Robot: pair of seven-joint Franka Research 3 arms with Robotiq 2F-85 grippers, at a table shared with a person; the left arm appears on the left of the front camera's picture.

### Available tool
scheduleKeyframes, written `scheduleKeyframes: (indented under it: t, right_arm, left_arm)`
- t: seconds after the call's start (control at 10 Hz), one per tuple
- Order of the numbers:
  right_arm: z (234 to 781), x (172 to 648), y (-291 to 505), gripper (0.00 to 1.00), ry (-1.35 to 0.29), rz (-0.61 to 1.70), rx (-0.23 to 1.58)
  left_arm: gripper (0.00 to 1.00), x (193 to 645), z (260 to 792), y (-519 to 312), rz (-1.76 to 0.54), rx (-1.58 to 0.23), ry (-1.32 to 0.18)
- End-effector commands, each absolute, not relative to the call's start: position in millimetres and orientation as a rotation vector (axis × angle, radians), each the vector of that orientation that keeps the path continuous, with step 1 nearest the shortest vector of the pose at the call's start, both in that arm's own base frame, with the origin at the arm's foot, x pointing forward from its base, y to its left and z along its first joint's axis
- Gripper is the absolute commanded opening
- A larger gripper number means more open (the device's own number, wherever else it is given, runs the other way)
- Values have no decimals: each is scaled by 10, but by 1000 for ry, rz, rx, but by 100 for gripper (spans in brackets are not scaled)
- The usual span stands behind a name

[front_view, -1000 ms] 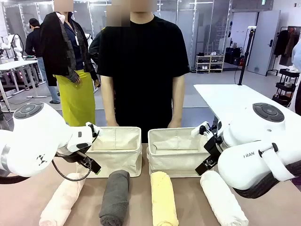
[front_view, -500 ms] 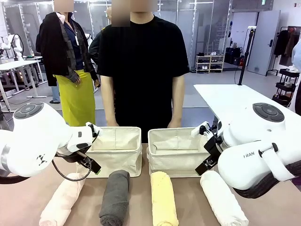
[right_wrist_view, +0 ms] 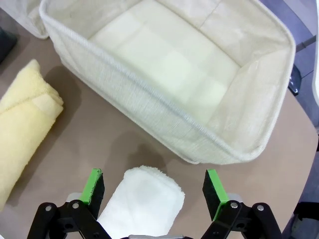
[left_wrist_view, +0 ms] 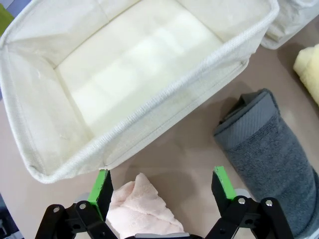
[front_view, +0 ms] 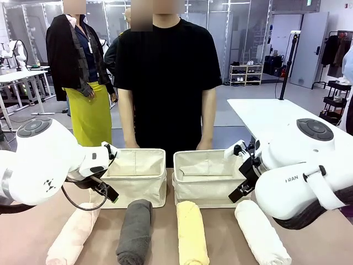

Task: Divide the towels into two baskets.
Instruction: Pick up one hotel-folded towel and place it in the Fabric basket indicated by the person.

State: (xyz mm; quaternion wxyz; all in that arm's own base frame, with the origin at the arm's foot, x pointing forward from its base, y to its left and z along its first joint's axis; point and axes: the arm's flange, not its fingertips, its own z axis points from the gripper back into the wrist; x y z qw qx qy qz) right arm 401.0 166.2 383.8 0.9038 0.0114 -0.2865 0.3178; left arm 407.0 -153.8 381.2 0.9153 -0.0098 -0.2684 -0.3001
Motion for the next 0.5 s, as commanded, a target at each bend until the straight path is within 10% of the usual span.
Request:
scheduleKeyframes:
  t: [0.0, 0.4]
  right_arm:
    - [4127, 4036, 1617, 100, -597, 669, 53]
    - [4578, 4001, 1204, 100, -480, 625, 325]
  left_arm:
    - [100, 4063, 4183, -1510, -646, -14, -530]
    - [100, 3917, 4687, -1000, -614, -332, -387]
